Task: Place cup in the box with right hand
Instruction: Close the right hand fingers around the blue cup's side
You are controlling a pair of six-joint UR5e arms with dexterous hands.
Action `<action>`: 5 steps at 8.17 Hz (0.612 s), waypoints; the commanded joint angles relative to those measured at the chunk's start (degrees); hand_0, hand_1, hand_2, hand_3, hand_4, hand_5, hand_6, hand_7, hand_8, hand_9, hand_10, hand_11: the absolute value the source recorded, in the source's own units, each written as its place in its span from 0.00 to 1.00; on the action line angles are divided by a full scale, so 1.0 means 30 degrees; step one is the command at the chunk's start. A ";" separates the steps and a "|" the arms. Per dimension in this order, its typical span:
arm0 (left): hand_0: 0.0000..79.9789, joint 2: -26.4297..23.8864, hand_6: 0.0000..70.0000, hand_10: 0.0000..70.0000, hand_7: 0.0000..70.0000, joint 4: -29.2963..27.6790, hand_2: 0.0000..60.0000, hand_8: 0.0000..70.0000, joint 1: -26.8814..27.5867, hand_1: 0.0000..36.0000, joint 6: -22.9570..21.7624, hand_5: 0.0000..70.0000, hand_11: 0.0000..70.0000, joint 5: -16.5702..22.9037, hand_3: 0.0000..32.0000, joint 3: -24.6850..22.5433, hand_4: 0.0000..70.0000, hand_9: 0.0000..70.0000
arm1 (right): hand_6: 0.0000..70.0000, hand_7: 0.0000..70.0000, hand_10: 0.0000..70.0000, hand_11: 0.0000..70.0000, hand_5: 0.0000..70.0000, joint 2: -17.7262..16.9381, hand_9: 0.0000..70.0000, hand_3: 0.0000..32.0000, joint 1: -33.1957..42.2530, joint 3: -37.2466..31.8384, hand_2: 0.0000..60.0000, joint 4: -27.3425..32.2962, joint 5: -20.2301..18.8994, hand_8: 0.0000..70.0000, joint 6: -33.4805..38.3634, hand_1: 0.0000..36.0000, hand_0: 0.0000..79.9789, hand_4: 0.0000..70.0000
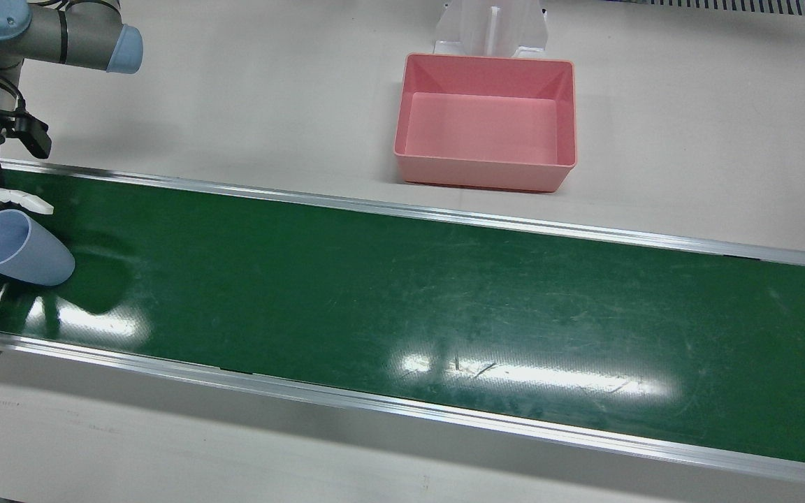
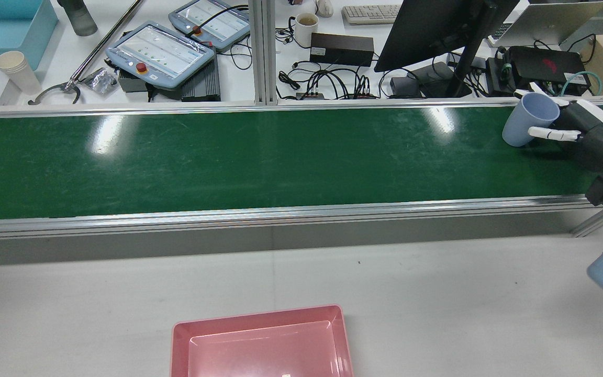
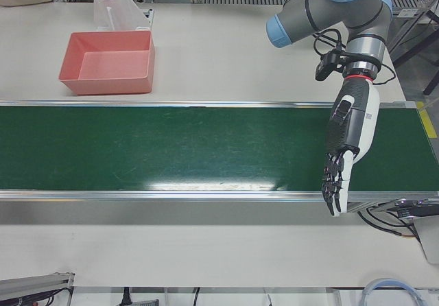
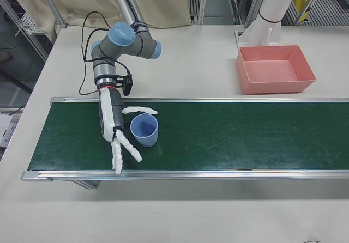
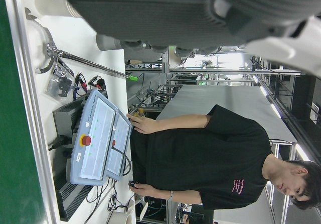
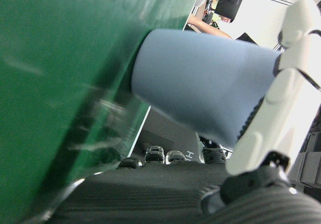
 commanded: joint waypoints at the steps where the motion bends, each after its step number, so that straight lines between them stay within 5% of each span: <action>1: 0.00 0.0000 0.00 0.00 0.00 0.0000 0.00 0.00 -0.0008 0.00 -0.0013 0.00 0.00 0.0000 0.00 0.0000 0.00 0.00 | 0.10 0.36 0.01 0.03 0.08 0.0053 0.23 0.00 -0.0206 0.0040 0.55 -0.0017 0.0427 0.12 0.0021 0.51 0.53 0.00; 2: 0.00 0.0000 0.00 0.00 0.00 0.0000 0.00 0.00 0.0021 0.00 -0.0014 0.00 0.00 0.0000 0.00 0.0000 0.00 0.00 | 0.29 1.00 0.23 0.35 0.13 0.0053 0.82 0.00 -0.0207 0.0214 1.00 -0.0046 0.0458 0.49 0.0050 0.58 0.48 0.00; 3: 0.00 0.0000 0.00 0.00 0.00 0.0000 0.00 0.00 0.0022 0.00 -0.0014 0.00 0.00 0.0000 0.00 0.0000 0.00 0.00 | 0.57 1.00 0.63 0.90 0.20 0.0053 1.00 0.00 -0.0207 0.0419 1.00 -0.0104 0.0459 0.93 0.0079 0.64 0.49 0.15; 4: 0.00 0.0000 0.00 0.00 0.00 0.0000 0.00 0.00 -0.0007 0.00 -0.0014 0.00 0.00 0.0000 0.00 0.0000 0.00 0.00 | 0.64 1.00 0.75 1.00 0.26 0.0053 1.00 0.00 -0.0149 0.1204 1.00 -0.0279 0.0459 1.00 0.0196 0.76 0.58 0.17; 5: 0.00 0.0000 0.00 0.00 0.00 0.0000 0.00 0.00 -0.0008 0.00 -0.0014 0.00 0.00 0.0000 0.00 0.0000 0.00 0.00 | 0.67 1.00 0.81 1.00 0.29 0.0024 1.00 0.00 -0.0119 0.2981 1.00 -0.0716 0.0488 1.00 0.0139 0.88 0.58 0.06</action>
